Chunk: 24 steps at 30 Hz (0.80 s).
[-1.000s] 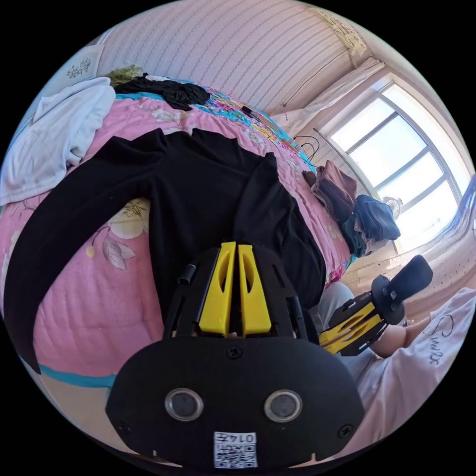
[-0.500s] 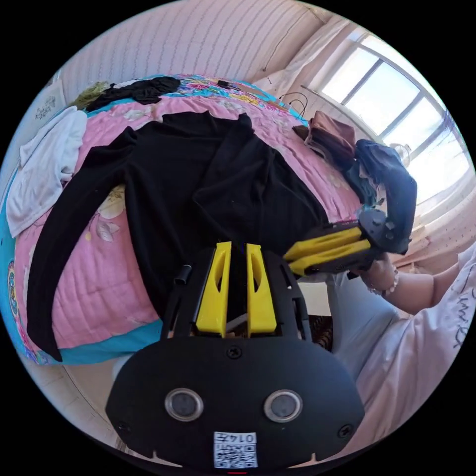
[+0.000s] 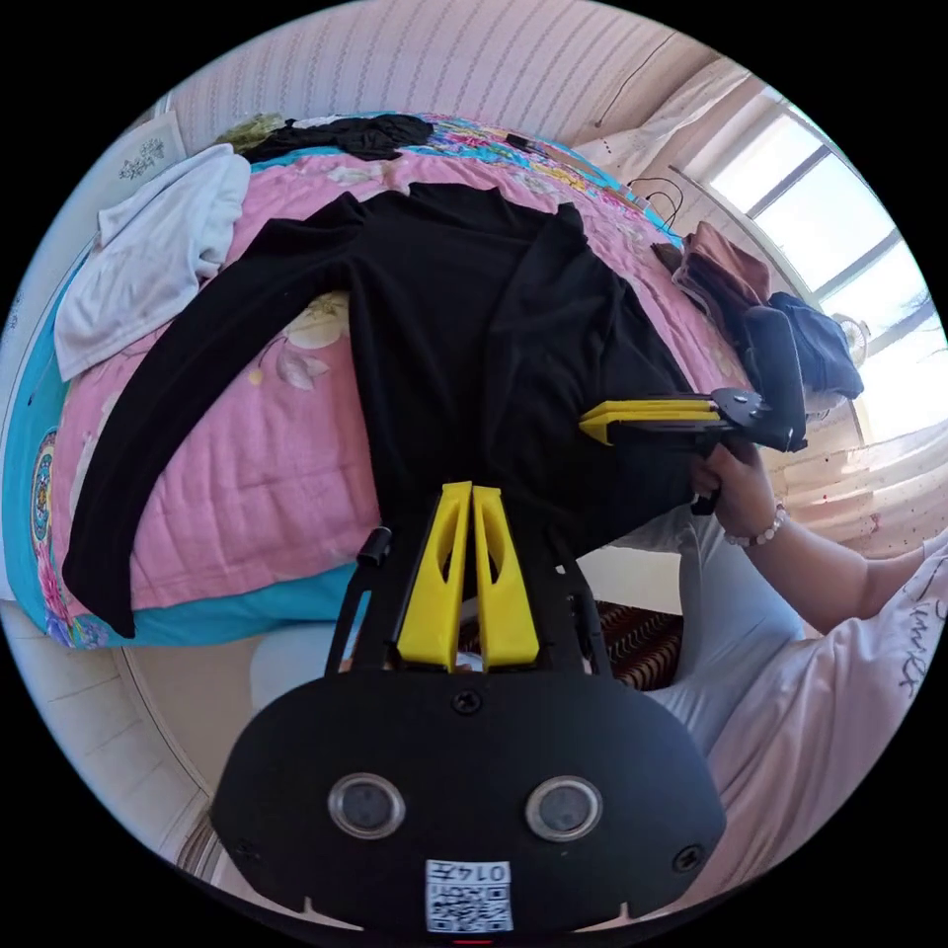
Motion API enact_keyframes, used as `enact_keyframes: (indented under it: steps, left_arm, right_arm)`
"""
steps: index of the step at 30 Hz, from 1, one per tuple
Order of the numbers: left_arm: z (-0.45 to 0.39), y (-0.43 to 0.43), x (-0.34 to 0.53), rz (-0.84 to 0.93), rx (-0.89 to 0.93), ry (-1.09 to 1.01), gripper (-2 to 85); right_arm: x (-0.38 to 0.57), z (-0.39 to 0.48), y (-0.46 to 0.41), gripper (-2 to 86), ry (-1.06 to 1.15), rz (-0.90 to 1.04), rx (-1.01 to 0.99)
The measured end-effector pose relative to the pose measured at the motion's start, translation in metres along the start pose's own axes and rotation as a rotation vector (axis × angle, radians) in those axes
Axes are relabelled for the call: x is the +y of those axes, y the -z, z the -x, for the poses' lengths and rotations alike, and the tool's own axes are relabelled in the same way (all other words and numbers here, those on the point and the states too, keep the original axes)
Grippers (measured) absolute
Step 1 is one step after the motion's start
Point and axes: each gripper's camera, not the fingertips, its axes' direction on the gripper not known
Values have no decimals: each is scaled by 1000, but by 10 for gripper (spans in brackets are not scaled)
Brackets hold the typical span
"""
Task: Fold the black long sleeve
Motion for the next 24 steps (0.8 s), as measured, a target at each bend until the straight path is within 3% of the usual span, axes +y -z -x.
enact_keyframes:
  steps: [5,18,21,24]
  left_arm:
    - [33,34,17,7,-32,55,-8]
    - [31,75,-12,-72,13,-120,39]
    - [76,77,14,-149,162,53,38]
    - [119,97,48,-263,164,232,35]
  right_arm:
    - [-14,8,2,26,7,0,-26]
    - [-46,-10,62,30,-103,-184,19]
    - [-58,2,57,29,-72,-169,-29]
    - [-89,30,39,27,29,-89,-69]
